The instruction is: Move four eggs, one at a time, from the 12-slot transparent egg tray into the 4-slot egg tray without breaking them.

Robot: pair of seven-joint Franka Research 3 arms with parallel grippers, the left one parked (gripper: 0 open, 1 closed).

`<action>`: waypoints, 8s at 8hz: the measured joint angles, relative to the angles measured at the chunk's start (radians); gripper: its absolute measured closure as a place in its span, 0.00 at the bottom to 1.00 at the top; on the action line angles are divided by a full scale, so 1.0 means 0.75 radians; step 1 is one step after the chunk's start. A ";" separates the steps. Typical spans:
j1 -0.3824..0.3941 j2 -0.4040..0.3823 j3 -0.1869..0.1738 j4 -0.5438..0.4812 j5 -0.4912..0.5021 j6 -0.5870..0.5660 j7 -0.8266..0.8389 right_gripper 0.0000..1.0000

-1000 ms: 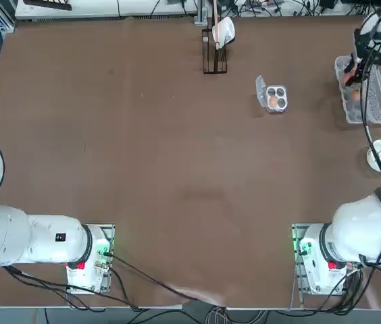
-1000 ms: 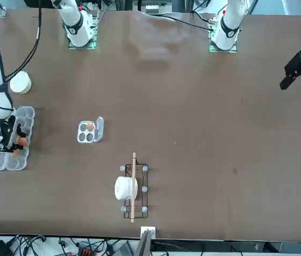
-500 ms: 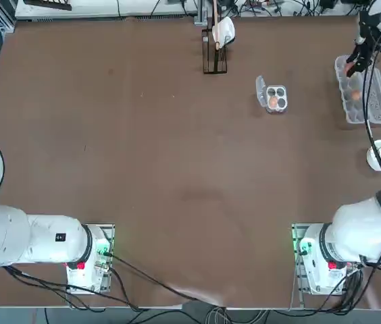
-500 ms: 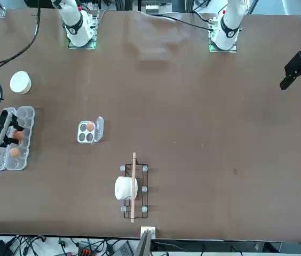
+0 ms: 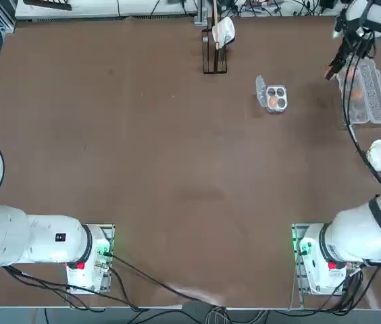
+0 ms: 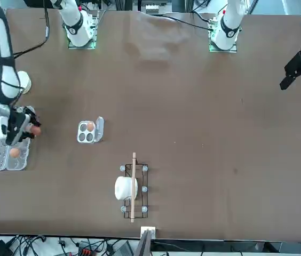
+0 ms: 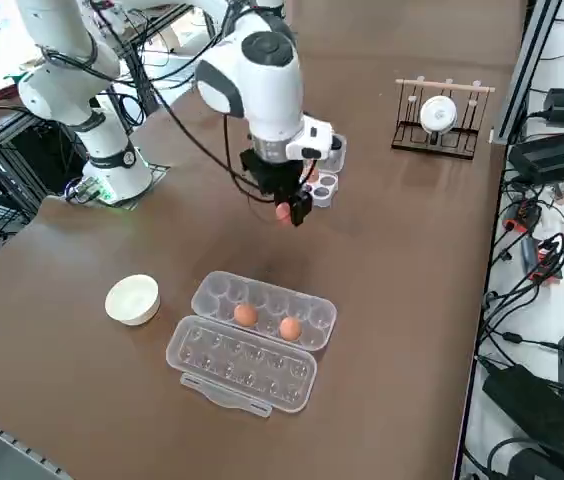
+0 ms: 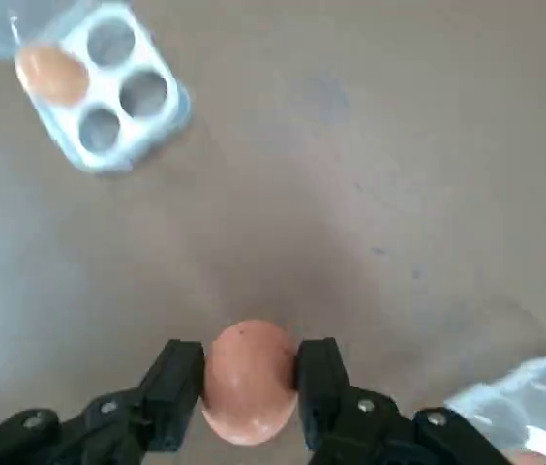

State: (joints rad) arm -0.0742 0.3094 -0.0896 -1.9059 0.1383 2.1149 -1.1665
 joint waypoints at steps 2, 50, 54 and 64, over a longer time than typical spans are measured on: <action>0.117 -0.044 0.003 -0.060 -0.001 0.000 0.326 0.43; -0.030 0.134 -0.298 -0.035 -0.090 0.267 -0.874 0.00; -0.059 0.174 -0.297 -0.049 -0.089 0.405 -0.993 0.03; -0.133 0.258 -0.265 -0.119 -0.074 0.605 -1.093 0.09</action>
State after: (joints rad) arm -0.1737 0.5026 -0.2883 -1.9951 0.0829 2.5688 -1.9860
